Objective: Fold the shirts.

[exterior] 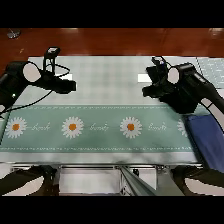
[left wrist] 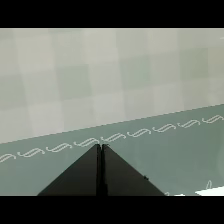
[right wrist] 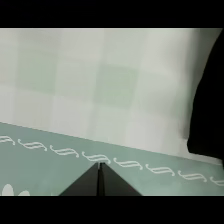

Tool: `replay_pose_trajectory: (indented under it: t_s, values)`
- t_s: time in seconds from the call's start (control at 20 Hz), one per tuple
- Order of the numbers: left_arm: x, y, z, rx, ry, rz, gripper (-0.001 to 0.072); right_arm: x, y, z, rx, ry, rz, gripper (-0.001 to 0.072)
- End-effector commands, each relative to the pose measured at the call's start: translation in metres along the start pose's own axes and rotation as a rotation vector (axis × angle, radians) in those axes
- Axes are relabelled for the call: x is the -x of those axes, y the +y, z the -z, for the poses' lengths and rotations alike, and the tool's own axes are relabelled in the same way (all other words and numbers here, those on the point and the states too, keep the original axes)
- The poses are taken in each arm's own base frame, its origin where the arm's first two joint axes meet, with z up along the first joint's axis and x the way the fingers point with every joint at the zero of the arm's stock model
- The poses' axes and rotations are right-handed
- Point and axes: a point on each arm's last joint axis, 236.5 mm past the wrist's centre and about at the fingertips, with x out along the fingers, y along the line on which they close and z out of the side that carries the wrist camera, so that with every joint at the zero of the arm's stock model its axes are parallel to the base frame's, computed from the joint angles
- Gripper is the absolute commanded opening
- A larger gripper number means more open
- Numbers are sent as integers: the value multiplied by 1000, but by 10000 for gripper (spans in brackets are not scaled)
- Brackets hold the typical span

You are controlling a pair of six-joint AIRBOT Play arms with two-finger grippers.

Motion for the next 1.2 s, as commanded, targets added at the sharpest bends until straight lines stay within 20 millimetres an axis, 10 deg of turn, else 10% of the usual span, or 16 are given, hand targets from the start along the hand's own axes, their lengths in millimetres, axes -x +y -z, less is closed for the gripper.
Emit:
replay_pose_trajectory:
  t_s: [0.0,0.6,0.8,0.9,0.95,1.05,1.15]
  values:
    - [0,0,0,0,0,0,33,0,0,0,1,1,0,19]
    - [0,0,0,0,0,0,33,0,0,-1,1,-5,-1,19]
    - [-2,0,-15,1,-61,3,33,3,-2,-38,18,-160,11,51]
    - [-4,-1,-46,3,-187,8,35,12,-31,-69,91,-292,148,621]
    - [-5,-1,-61,4,-248,10,77,20,-51,-83,112,-347,234,631]
    - [-11,1,-81,9,-327,11,700,35,-104,-95,46,-401,373,631]
    - [-19,3,-88,10,-350,7,702,40,-167,-81,-136,-374,437,631]
